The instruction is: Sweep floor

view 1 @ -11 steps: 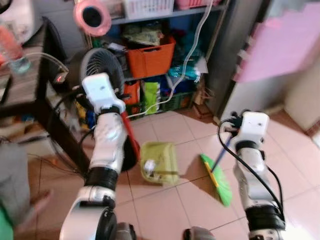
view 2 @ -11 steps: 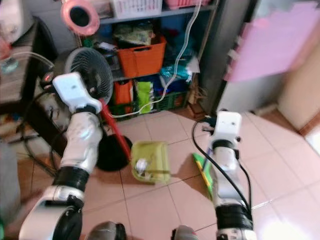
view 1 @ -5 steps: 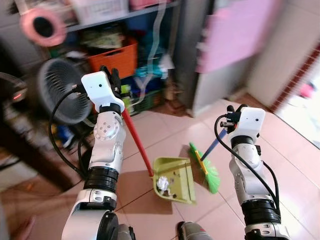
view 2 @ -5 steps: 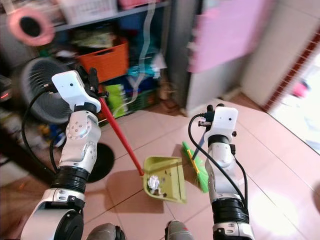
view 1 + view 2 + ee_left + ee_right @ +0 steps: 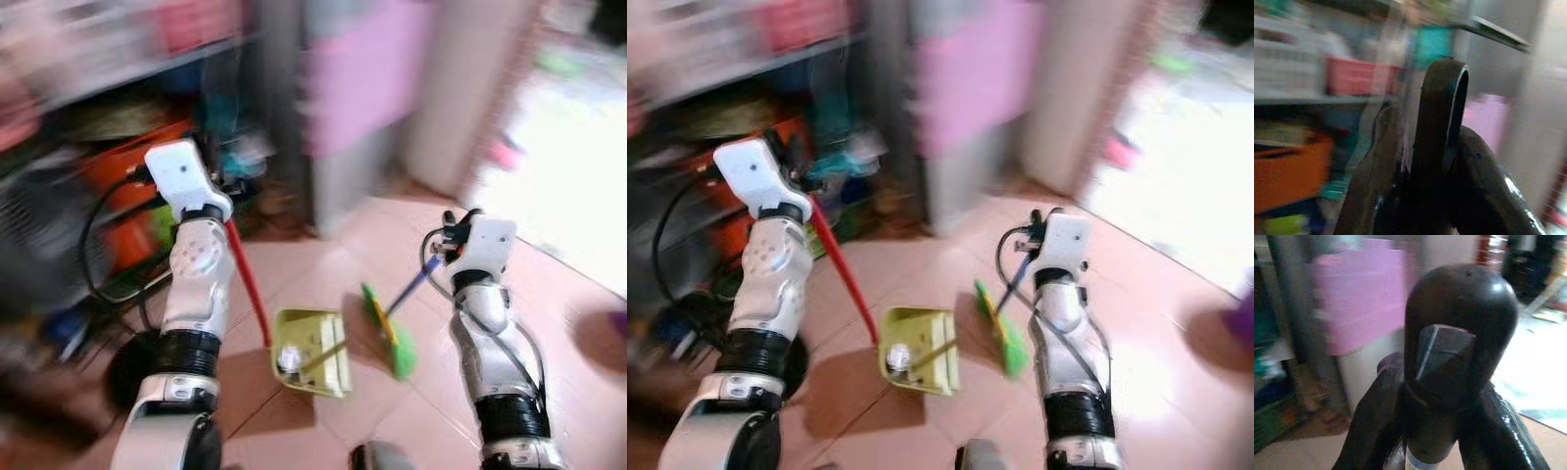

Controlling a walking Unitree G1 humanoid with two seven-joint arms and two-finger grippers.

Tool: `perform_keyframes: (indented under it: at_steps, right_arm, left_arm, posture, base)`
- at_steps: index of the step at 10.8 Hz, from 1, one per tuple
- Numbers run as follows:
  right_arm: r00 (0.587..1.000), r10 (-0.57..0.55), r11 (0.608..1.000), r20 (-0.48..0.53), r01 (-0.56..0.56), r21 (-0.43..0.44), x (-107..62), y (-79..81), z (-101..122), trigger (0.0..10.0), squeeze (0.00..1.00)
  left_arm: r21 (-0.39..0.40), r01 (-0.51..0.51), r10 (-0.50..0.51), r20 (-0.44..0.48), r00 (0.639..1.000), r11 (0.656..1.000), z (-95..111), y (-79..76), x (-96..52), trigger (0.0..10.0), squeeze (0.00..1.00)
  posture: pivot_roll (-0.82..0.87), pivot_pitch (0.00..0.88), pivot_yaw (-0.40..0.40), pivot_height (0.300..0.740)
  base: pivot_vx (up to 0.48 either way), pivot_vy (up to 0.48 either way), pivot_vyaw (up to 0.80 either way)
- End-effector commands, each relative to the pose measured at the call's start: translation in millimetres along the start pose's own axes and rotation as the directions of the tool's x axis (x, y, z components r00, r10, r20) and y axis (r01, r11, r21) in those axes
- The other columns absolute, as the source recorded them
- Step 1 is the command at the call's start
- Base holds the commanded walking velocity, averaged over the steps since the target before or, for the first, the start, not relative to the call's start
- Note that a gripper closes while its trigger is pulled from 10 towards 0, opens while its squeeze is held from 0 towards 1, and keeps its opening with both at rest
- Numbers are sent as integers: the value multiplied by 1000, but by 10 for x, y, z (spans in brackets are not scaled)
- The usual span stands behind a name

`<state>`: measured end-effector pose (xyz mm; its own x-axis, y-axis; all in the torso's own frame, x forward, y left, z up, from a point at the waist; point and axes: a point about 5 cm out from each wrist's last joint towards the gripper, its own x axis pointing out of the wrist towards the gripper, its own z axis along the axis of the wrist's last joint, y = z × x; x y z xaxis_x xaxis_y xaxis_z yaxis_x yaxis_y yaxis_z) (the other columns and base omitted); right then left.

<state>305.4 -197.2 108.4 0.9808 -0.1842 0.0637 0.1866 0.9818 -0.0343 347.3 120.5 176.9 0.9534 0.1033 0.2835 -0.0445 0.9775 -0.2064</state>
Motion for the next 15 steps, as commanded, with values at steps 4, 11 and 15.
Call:
perform_keyframes:
  at_steps: [4, 11, 15]
  right_arm:
    - [999, -11, 999, 42, 13, -53, 20, -131, 104, 10000, 0]
    - [999, -22, 996, 43, 26, -81, 8, -162, 109, 10000, 0]
    - [997, -75, 986, 12, 76, -145, 2, -289, 71, 10000, 0]
  left_arm:
    - [-6, -23, 23, 75, 997, 1000, 200, 126, 58, 10000, 0]
    - [-26, -27, 28, 68, 997, 999, 235, 107, 109, 10000, 0]
    - [-87, -71, 77, 68, 995, 994, 309, 161, 202, 10000, 0]
  posture:
    - [-130, 0, 50, 740]
    - [-133, 0, 52, 740]
    - [-141, 0, 45, 740]
  base:
    - [308, 320, -620]
    - [275, 395, -800]
    - [274, 395, -800]
